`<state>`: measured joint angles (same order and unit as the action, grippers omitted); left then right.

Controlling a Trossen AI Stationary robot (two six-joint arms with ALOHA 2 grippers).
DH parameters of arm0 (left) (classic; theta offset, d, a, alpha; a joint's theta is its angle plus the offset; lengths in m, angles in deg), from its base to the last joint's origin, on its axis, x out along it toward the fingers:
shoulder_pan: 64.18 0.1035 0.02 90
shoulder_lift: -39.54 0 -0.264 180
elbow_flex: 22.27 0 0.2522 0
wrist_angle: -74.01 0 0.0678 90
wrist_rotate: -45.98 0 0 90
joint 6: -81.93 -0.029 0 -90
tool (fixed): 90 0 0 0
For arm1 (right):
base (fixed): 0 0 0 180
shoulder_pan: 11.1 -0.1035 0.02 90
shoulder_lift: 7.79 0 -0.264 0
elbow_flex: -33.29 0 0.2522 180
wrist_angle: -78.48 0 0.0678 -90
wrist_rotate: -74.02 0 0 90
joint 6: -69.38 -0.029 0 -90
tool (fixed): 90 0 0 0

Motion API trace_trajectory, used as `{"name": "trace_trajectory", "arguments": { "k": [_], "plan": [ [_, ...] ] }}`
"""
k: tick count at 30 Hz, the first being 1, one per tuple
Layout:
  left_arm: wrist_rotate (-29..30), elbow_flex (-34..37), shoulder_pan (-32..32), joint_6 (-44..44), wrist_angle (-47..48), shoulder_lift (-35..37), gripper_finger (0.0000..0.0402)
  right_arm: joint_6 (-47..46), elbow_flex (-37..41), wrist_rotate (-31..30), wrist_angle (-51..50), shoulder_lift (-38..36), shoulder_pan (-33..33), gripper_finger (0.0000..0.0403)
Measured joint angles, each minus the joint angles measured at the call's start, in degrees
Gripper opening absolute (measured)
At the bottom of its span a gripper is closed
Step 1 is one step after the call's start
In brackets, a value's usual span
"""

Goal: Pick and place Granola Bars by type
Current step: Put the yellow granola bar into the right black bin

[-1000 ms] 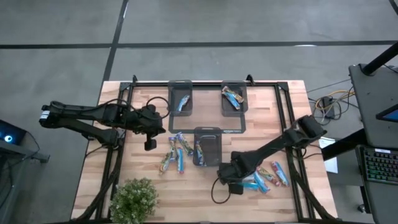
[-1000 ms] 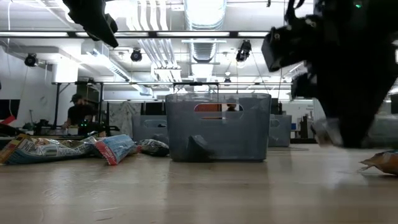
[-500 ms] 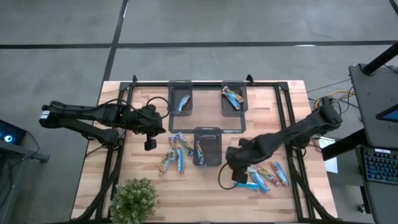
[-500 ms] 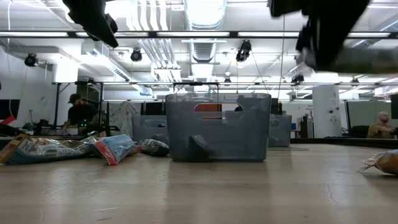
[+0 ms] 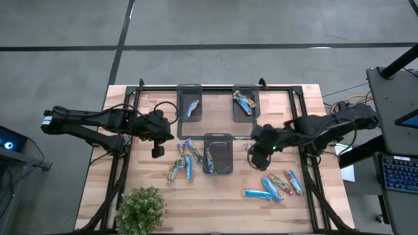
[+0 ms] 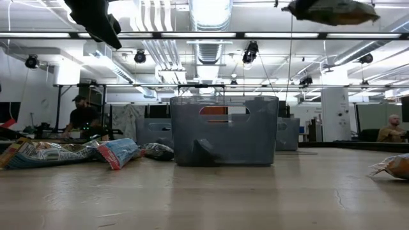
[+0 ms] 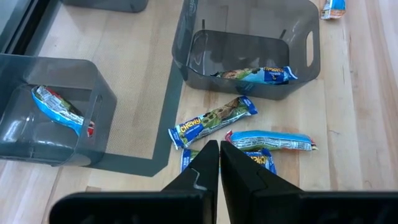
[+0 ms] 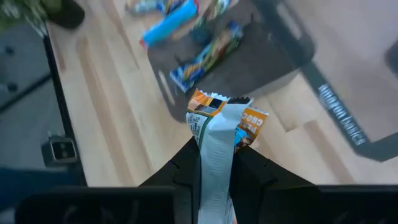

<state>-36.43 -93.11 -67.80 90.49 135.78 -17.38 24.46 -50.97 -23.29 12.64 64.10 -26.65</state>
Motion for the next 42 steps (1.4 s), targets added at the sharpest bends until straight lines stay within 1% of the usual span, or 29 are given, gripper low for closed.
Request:
{"name": "trace_trajectory", "arguments": {
  "k": [4, 11, 21, 27, 35, 38, 42],
  "plan": [
    [0.0, 0.0, 0.0, 0.19, 0.0, 0.0, 0.0, 0.07, -0.04, -1.79, 0.02, -3.32, 2.11, 0.0052],
    [0.0, 0.0, 0.0, 0.37, 0.0, 0.0, 0.0, 1.38, -0.09, -2.17, 0.2, -6.53, 8.21, 0.0052],
    [0.0, 0.0, 0.0, 0.46, 0.0, 0.0, 0.0, 5.14, -2.01, -1.47, 0.58, -6.27, 21.76, 0.0052],
    [0.0, 0.0, 0.0, 0.46, 0.0, 0.0, 0.0, 5.03, -3.25, -1.03, 0.68, -6.13, 31.07, 0.0052],
    [0.0, 0.0, 0.0, 0.45, 0.0, 0.0, 0.0, 4.0, -3.37, 4.76, 4.02, -5.32, 43.85, 0.0052],
    [0.0, 0.0, 0.0, 0.61, 0.0, 0.0, 0.0, 3.96, -3.4, 7.3, 4.87, -4.37, 47.63, 0.0052],
    [0.0, 0.0, 0.02, 1.5, -0.01, 0.0, 0.0, 3.43, -3.41, 9.15, 4.9, -1.69, 51.26, 0.0052]
  ]
}}
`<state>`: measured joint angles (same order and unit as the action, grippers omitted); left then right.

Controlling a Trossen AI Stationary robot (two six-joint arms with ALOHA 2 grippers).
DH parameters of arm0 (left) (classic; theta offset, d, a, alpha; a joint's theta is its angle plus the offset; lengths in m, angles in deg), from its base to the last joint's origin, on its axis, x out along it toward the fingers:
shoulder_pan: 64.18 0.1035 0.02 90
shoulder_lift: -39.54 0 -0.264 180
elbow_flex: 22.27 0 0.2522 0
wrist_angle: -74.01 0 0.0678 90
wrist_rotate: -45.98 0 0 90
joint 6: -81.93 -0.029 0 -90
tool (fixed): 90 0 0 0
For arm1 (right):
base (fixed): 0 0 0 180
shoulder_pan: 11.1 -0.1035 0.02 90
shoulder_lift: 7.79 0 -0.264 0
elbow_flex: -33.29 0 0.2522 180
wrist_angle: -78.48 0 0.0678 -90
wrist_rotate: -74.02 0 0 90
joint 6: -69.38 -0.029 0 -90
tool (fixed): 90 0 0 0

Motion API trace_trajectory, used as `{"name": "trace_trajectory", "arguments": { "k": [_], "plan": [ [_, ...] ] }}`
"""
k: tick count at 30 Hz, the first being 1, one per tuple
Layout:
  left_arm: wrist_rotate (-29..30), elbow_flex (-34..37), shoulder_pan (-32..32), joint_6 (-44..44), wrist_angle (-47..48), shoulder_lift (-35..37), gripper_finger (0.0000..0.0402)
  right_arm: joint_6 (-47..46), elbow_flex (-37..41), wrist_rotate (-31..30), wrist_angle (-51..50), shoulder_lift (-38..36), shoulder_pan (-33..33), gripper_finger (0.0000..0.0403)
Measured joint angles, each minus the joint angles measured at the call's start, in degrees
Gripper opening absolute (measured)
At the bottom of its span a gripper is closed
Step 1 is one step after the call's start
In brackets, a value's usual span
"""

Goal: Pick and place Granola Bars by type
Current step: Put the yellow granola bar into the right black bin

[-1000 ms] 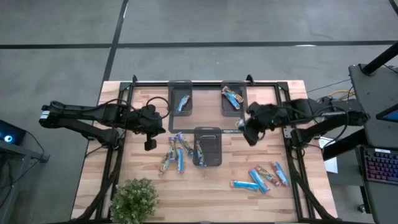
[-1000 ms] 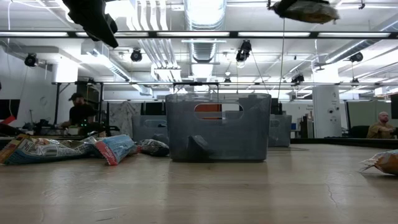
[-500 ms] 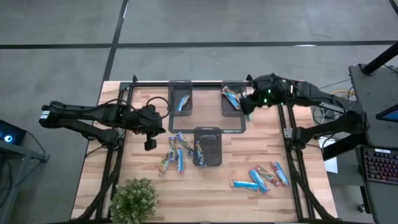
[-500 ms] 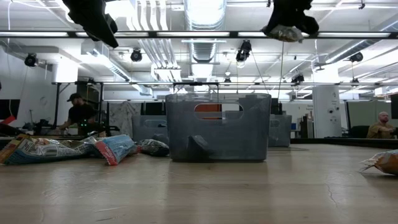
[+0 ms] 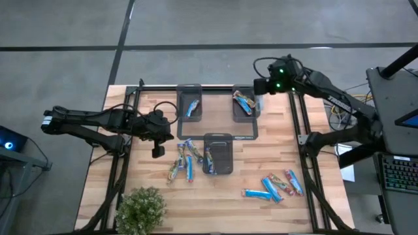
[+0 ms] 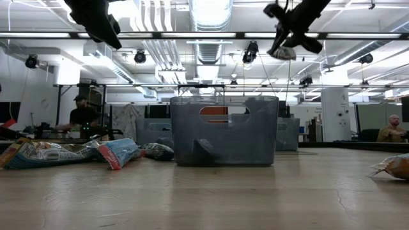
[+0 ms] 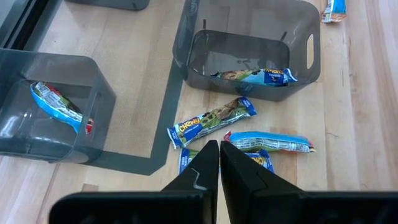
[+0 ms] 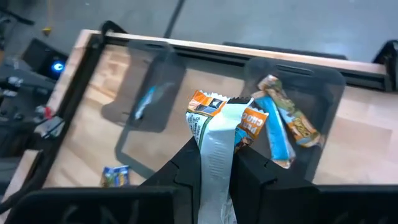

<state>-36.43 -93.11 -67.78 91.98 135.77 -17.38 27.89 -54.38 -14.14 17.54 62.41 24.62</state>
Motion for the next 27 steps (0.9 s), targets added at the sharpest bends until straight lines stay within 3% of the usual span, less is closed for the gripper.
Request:
{"name": "trace_trajectory", "arguments": {
  "k": [16, 27],
  "plan": [
    [0.0, 0.0, 0.0, 0.47, -0.02, 0.0, 0.0, 0.09, 0.04, 4.66, 4.51, 14.11, 7.46, 0.0052],
    [0.0, 0.0, 0.02, 0.5, -0.02, 0.0, 0.0, -1.0, -0.89, 5.75, 6.26, 21.98, 8.23, 0.0052]
  ]
}}
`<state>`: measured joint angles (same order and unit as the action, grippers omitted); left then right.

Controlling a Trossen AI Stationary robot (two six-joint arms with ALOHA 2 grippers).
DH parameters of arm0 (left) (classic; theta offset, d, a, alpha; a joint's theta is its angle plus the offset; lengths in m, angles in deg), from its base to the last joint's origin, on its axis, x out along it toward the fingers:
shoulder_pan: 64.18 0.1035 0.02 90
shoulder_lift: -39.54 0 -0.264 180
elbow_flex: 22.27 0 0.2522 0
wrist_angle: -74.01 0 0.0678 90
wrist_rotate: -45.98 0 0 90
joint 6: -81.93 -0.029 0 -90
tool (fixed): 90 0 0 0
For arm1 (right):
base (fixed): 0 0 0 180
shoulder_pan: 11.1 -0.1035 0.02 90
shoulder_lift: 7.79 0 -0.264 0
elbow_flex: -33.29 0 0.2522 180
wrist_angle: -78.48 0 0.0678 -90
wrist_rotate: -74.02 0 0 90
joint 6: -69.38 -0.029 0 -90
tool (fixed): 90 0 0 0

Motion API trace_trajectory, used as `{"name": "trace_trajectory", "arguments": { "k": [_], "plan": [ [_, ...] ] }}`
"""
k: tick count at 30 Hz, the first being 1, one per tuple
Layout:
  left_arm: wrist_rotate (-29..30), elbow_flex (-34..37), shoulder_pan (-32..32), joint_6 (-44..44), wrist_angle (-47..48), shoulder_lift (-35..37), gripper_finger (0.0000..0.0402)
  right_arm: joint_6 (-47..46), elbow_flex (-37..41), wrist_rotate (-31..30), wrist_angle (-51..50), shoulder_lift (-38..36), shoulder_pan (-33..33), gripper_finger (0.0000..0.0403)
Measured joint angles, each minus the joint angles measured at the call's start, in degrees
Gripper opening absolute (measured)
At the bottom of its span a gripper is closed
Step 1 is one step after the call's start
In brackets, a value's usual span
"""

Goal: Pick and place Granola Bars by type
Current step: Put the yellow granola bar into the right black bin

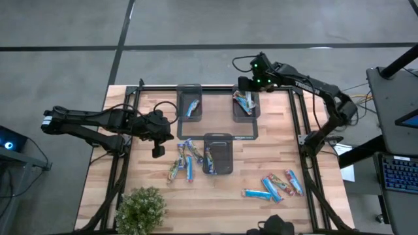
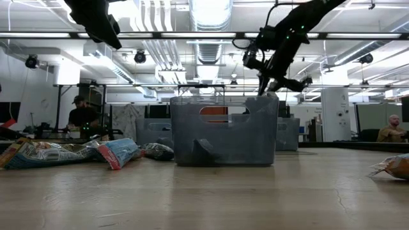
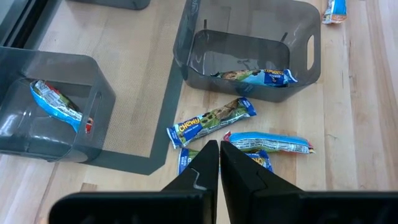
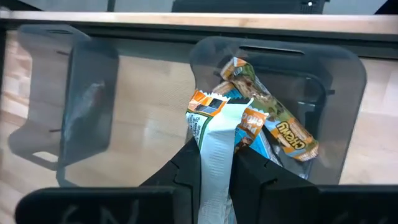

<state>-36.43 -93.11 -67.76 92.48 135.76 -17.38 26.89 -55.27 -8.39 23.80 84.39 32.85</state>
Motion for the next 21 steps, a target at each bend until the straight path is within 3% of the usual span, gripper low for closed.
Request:
{"name": "trace_trajectory", "arguments": {
  "k": [21],
  "plan": [
    [0.0, 0.0, 0.0, 0.41, 0.02, 0.0, 0.0, 0.01, 0.0, -0.04, -0.24, 6.06, -0.02, 0.0052]
  ]
}}
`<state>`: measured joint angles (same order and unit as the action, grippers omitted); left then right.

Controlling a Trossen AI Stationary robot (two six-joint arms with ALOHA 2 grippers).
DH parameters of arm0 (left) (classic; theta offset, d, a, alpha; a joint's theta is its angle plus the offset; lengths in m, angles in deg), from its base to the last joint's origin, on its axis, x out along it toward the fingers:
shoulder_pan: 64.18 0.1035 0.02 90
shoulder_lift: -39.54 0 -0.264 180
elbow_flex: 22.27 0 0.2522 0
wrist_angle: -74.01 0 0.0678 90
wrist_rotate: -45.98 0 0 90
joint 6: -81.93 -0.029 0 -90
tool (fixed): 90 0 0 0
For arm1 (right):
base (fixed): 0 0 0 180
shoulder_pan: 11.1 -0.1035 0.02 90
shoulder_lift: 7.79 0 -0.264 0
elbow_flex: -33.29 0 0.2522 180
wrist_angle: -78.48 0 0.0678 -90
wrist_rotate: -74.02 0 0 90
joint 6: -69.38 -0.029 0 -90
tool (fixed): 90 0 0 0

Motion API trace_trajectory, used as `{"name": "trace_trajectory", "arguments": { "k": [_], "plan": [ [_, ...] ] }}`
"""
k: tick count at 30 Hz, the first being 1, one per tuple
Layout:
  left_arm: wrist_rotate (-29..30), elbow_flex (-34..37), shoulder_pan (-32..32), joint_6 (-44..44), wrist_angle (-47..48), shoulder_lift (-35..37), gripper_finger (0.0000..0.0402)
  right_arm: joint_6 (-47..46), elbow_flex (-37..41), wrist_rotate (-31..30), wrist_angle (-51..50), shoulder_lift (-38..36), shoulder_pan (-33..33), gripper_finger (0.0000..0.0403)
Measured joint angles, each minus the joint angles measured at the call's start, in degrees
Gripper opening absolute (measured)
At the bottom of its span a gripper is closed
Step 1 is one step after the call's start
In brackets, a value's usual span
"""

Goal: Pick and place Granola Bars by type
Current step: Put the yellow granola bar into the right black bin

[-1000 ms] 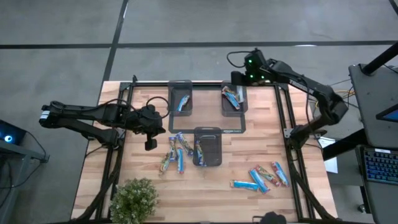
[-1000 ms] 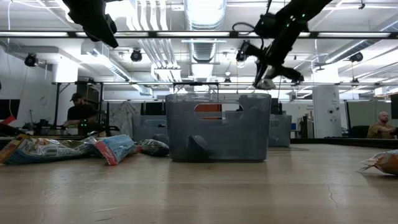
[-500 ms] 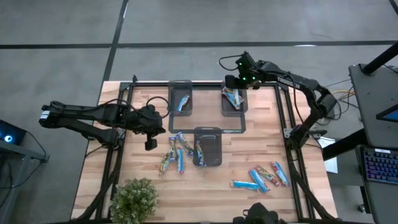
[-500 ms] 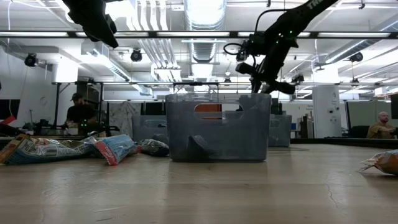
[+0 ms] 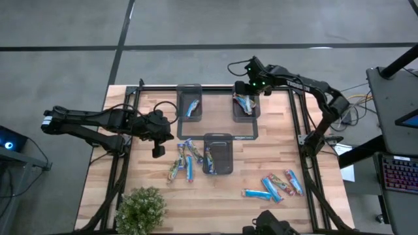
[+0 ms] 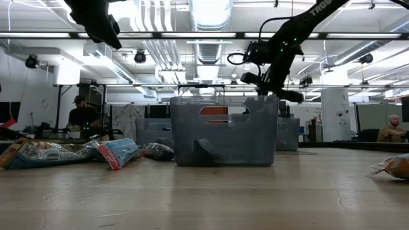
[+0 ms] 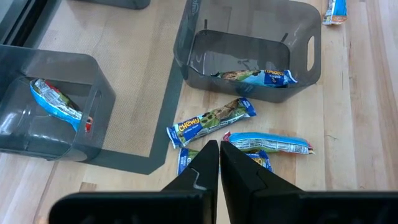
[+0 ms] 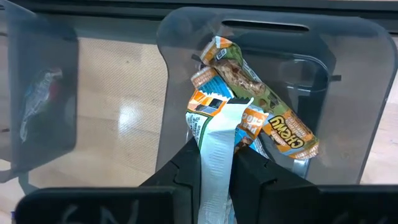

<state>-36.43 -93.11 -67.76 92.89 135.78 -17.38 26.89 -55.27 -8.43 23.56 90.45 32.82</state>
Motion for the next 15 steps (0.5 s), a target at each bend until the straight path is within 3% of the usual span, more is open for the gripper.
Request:
{"name": "trace_trajectory", "arguments": {
  "k": [10, 15],
  "plan": [
    [0.0, 0.0, 0.0, 0.0, -0.02, 0.0, 0.0, 0.69, 0.01, -0.09, -0.01, 0.02, 0.09, 0.0056],
    [0.02, 0.0, 0.02, 0.0, -0.02, 0.0, 0.0, 0.63, 0.07, 0.01, -0.03, 0.02, 0.09, 0.0099]
  ]
}}
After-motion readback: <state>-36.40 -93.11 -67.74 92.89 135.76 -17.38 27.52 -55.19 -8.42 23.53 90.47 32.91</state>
